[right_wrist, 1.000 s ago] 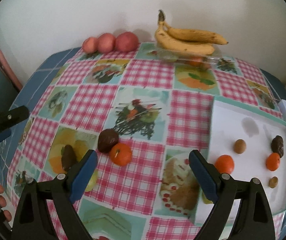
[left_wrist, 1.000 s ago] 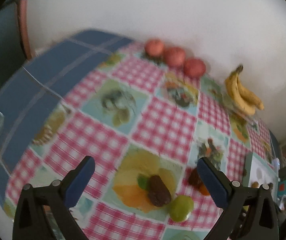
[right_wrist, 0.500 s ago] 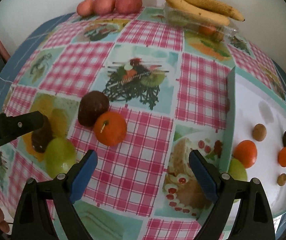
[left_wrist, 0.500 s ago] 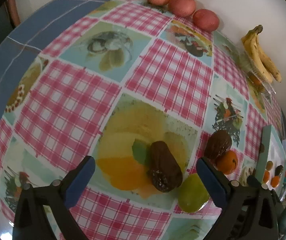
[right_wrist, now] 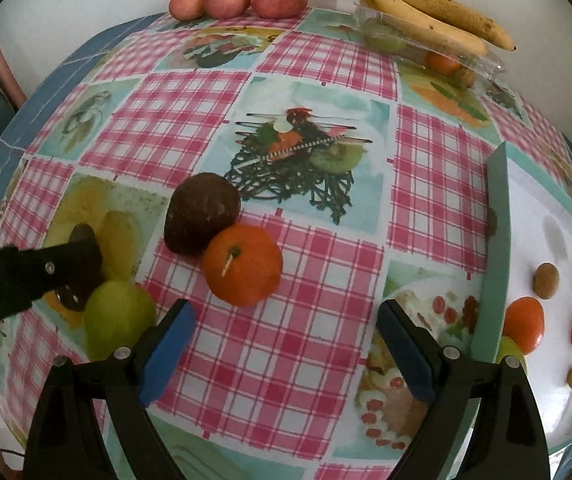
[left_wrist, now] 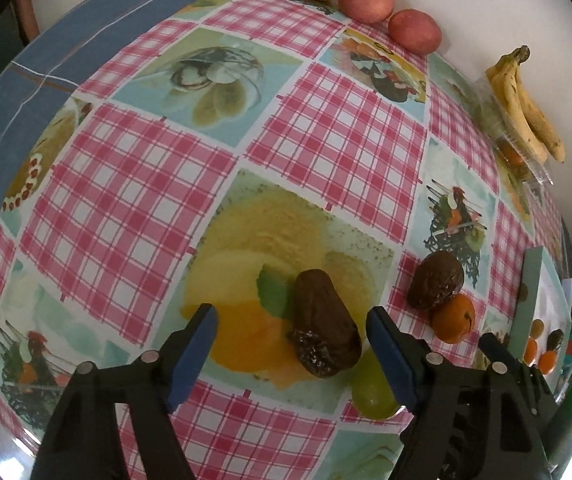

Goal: Organize fruits
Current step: 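Grasp the dark wrinkled fruit with the left tool while the right tool grasps a tangerine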

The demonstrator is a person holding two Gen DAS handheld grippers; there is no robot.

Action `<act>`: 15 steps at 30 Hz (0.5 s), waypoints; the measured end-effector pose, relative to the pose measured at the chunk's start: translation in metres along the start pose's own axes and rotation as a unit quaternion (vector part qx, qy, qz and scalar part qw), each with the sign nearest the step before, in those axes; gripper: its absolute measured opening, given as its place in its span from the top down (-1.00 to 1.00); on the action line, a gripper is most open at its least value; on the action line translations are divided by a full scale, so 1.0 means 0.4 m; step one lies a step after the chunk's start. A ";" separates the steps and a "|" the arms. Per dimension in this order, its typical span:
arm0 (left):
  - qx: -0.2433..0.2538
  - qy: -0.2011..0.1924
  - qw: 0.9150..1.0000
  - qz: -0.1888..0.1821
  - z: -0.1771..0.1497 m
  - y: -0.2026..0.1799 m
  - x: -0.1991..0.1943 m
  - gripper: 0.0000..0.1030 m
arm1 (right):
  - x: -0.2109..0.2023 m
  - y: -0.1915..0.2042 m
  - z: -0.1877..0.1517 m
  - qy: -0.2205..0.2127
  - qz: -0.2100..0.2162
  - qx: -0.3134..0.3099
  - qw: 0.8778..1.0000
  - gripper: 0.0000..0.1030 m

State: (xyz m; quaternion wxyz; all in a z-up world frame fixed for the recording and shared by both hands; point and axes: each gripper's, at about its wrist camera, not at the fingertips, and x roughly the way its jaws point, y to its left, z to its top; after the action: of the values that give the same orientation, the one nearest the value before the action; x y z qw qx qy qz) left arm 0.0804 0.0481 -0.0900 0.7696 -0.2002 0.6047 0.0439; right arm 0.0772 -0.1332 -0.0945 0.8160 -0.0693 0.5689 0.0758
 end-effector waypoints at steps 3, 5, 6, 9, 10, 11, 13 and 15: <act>0.008 0.000 1.000 -0.006 -0.006 -0.004 -0.005 -0.24 | 0.002 0.001 0.004 0.001 -0.001 0.003 1.000 -0.80; 0.008 0.004 1.000 -0.019 -0.005 -0.009 -0.003 0.01 | 0.004 -0.003 0.009 0.000 -0.002 0.006 1.000 -0.74; 0.010 0.007 1.000 -0.025 -0.005 -0.012 0.000 0.11 | -0.001 -0.002 0.010 -0.003 -0.002 0.008 1.000 -0.69; 0.011 0.010 0.999 -0.029 -0.005 -0.016 0.003 0.28 | -0.006 -0.003 0.037 -0.012 0.001 0.002 1.000 -0.34; 0.011 0.010 0.999 -0.031 -0.005 -0.015 0.002 0.28 | -0.008 0.000 0.039 -0.014 0.002 0.000 1.000 -0.23; 0.011 0.010 0.999 -0.032 -0.005 -0.015 0.002 0.28 | -0.010 0.004 0.039 -0.015 0.003 -0.004 1.000 -0.14; 0.011 0.010 0.999 -0.033 -0.004 -0.015 0.002 0.29 | -0.012 0.014 0.040 -0.019 0.005 -0.013 1.000 0.01; 0.009 0.010 0.999 -0.033 -0.005 -0.014 0.001 0.29 | -0.012 0.024 0.038 -0.021 0.004 -0.018 1.000 0.06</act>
State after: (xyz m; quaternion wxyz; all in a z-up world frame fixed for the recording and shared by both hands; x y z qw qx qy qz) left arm 0.0805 0.0421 -0.0893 0.7665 -0.2134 0.6057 0.0108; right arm 0.0875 -0.1211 -0.0853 0.8262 -0.0796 0.5502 0.0906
